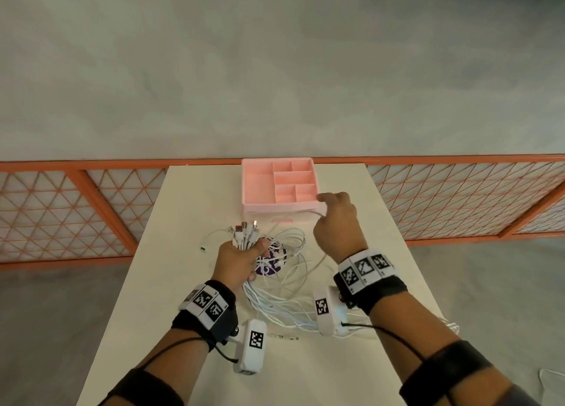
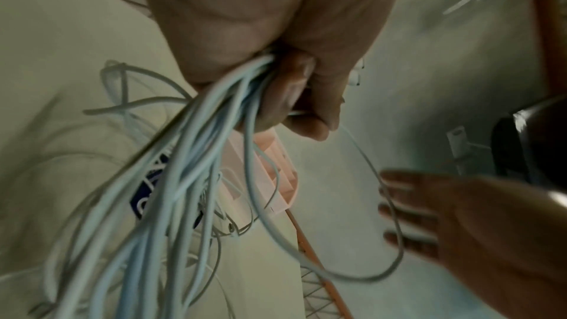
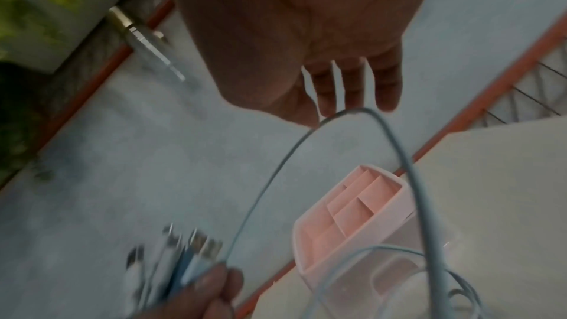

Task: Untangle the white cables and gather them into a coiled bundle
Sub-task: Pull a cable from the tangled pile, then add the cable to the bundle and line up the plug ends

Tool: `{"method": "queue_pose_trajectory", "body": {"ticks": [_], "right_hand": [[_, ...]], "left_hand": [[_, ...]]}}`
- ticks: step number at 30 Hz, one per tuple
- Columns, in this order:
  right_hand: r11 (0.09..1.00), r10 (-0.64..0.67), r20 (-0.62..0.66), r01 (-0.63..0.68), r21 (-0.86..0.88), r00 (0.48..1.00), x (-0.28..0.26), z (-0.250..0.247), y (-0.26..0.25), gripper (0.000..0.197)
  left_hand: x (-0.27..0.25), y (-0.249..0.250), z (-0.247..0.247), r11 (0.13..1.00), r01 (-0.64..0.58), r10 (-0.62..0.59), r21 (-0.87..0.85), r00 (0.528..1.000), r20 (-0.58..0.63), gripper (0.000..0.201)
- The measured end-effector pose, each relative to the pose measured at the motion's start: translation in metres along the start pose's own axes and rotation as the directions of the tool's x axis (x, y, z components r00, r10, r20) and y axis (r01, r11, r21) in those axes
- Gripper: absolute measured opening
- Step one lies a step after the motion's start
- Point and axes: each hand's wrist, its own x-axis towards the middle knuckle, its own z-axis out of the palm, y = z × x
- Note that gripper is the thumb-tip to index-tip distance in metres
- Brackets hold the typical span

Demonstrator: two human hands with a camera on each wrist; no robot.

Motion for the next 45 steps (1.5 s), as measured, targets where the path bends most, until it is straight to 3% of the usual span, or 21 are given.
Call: {"method": "queue_pose_trajectory", "body": {"ticks": [3,6,9,12,14,16,18,19,21,23,24,25,27,30,32,34,37,39,41,43,45], "right_hand": [[0.954,-0.260,0.232,0.287,-0.090,0.937,-0.014,0.012,-0.009,0.045],[0.972,-0.177,0.344,0.220,-0.088,0.922,-0.013,0.016,-0.011,0.020],[0.988,-0.152,0.248,0.139,0.069,0.957,-0.006,0.004,-0.012,0.016],[0.941,-0.114,-0.037,0.119,0.316,0.993,0.002,-0.014,-0.019,0.014],[0.908,-0.009,-0.209,0.095,0.408,0.978,0.010,-0.022,-0.018,0.014],[0.924,0.075,-0.252,0.028,0.381,0.965,0.017,-0.024,-0.011,0.012],[0.990,0.071,-0.207,-0.042,0.138,0.976,0.017,-0.022,-0.003,0.011],[0.997,0.031,-0.161,-0.043,-0.068,0.986,0.013,-0.018,0.000,0.026],[0.950,-0.118,-0.047,0.099,-0.296,0.992,0.003,-0.011,0.000,0.047],[0.933,-0.252,0.157,0.283,-0.221,0.955,-0.004,-0.001,-0.003,0.037],[0.947,-0.255,0.269,0.295,-0.124,0.929,-0.008,0.003,-0.006,0.026],[0.967,-0.220,0.353,0.252,-0.045,0.909,-0.011,0.006,-0.009,0.021],[0.986,-0.167,0.376,0.160,0.050,0.911,-0.012,0.004,-0.012,0.024],[0.978,-0.186,0.281,0.151,0.143,0.941,-0.008,-0.005,-0.015,0.020],[0.963,-0.168,0.128,0.135,0.232,0.978,-0.003,-0.012,-0.018,0.017],[0.917,-0.075,-0.052,0.089,0.389,0.996,0.006,-0.019,-0.018,0.019],[0.836,0.106,-0.232,0.040,0.547,0.967,0.020,-0.030,-0.012,0.027],[0.866,0.118,-0.200,-0.002,0.500,0.973,0.026,-0.034,-0.004,0.027],[0.955,0.053,-0.064,-0.032,0.294,0.997,0.025,-0.031,0.004,0.032],[0.997,-0.062,0.079,0.058,0.045,0.995,0.019,-0.022,0.010,0.043],[0.979,-0.173,0.222,0.191,-0.066,0.960,0.009,-0.011,0.010,0.045]], "left_hand": [[-0.006,0.002,0.010,0.998,-0.034,0.031,0.059,0.997,0.066,0.012],[-0.007,0.000,0.011,0.998,-0.025,0.022,0.049,0.998,0.062,0.010],[-0.008,-0.004,0.005,0.999,-0.002,-0.001,0.047,0.998,0.068,0.014],[-0.008,-0.007,0.001,0.999,0.036,-0.037,0.020,0.997,0.062,0.020],[-0.007,-0.007,-0.001,0.999,0.052,-0.052,0.005,0.997,0.055,0.027],[-0.005,-0.004,-0.001,0.999,0.047,-0.047,-0.001,0.998,0.030,0.026],[-0.005,0.001,0.000,1.000,0.018,-0.018,0.004,1.000,0.008,0.019],[-0.006,0.003,0.003,1.000,-0.005,0.005,0.019,1.000,0.010,0.016],[-0.009,0.010,0.012,0.997,-0.054,0.052,0.051,0.998,0.047,0.010],[-0.011,0.015,0.021,0.993,-0.083,0.077,0.080,0.994,0.071,0.008],[-0.011,0.017,0.025,0.992,-0.090,0.083,0.092,0.994,0.074,0.008],[-0.010,0.017,0.027,0.991,-0.092,0.084,0.099,0.994,0.076,0.006],[-0.009,0.017,0.026,0.990,-0.084,0.076,0.109,0.994,0.077,0.005],[-0.008,0.013,0.020,0.993,-0.064,0.055,0.102,0.994,0.093,0.009],[-0.006,0.010,0.017,0.995,-0.043,0.032,0.092,0.994,0.109,0.016],[-0.004,0.009,0.014,0.995,-0.022,0.011,0.093,0.992,0.125,0.019],[-0.001,0.001,0.004,0.995,-0.012,0.002,0.103,0.995,0.100,0.017],[0.001,-0.008,-0.003,0.995,0.007,-0.012,0.104,0.999,0.048,0.028],[0.001,-0.012,-0.005,0.995,0.007,-0.011,0.103,0.999,0.037,0.030],[0.000,-0.011,-0.002,0.993,-0.011,0.003,0.121,0.998,0.065,0.026],[-0.001,-0.006,0.004,0.990,-0.036,0.021,0.138,0.994,0.111,0.021]]}}
